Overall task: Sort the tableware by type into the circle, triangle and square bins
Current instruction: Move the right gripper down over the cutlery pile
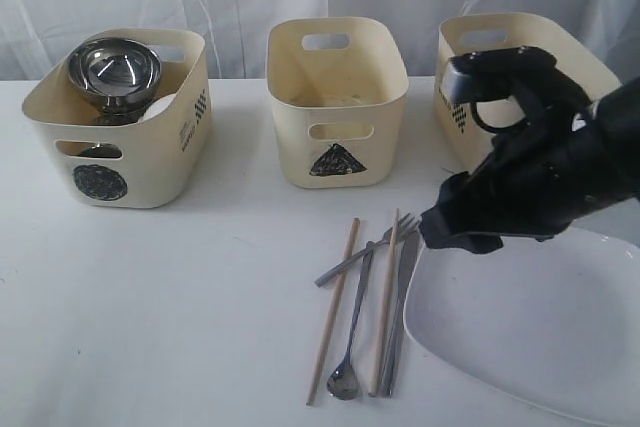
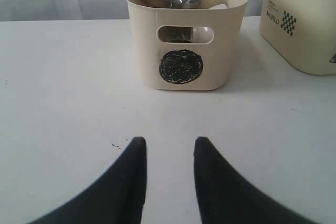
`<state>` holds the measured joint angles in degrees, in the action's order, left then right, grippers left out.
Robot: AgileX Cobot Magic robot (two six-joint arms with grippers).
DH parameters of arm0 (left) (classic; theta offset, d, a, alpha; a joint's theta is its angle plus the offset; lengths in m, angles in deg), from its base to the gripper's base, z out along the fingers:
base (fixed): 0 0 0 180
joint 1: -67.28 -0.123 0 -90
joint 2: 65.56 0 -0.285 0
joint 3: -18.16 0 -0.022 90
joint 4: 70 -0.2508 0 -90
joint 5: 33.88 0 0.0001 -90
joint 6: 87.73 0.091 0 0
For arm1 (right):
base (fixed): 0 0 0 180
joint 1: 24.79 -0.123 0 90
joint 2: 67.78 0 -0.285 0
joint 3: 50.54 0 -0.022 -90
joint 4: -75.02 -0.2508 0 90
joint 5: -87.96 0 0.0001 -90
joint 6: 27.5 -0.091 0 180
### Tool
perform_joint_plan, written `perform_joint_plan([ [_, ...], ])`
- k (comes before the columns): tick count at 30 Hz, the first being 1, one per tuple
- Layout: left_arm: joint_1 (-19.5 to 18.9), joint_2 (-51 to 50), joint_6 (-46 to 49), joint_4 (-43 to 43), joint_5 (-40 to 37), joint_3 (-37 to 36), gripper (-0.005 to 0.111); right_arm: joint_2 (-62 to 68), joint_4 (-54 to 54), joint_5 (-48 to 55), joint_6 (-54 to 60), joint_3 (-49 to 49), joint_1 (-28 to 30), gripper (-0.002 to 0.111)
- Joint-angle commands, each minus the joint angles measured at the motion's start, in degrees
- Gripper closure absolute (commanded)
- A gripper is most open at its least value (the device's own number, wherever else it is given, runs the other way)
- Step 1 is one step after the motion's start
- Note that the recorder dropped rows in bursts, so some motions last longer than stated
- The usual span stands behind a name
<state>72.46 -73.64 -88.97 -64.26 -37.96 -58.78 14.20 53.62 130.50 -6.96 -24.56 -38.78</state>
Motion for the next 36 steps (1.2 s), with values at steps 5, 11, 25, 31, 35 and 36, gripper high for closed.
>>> perform_joint_plan([
  [5, 0.2, 0.3, -0.1, 0.0, -0.2, -0.3, 0.07, 10.4, 8.5, 0.1, -5.3, -7.8, -6.3, 0.054],
  [11, 0.2, 0.3, -0.1, 0.0, -0.2, -0.3, 0.07, 20.2, 22.9, 8.1, -7.2, -16.4, -10.5, 0.054],
  [25, 0.2, 0.3, -0.1, 0.0, -0.2, -0.3, 0.07, 28.3, 26.5, 0.6, 14.3, -20.1, -17.2, 0.054],
  [31, 0.2, 0.3, -0.1, 0.0, -0.2, -0.3, 0.07, 30.4, 26.7, 0.6, 14.3, -20.1, -17.4, 0.054],
  [35, 0.2, 0.3, -0.1, 0.0, -0.2, -0.3, 0.07, 30.9, 27.4, 0.1, 14.3, -20.1, -17.4, 0.054],
  [36, 0.2, 0.3, -0.1, 0.0, -0.2, -0.3, 0.07, 31.0, 27.8, -0.4, 14.3, -20.1, -17.4, 0.054],
])
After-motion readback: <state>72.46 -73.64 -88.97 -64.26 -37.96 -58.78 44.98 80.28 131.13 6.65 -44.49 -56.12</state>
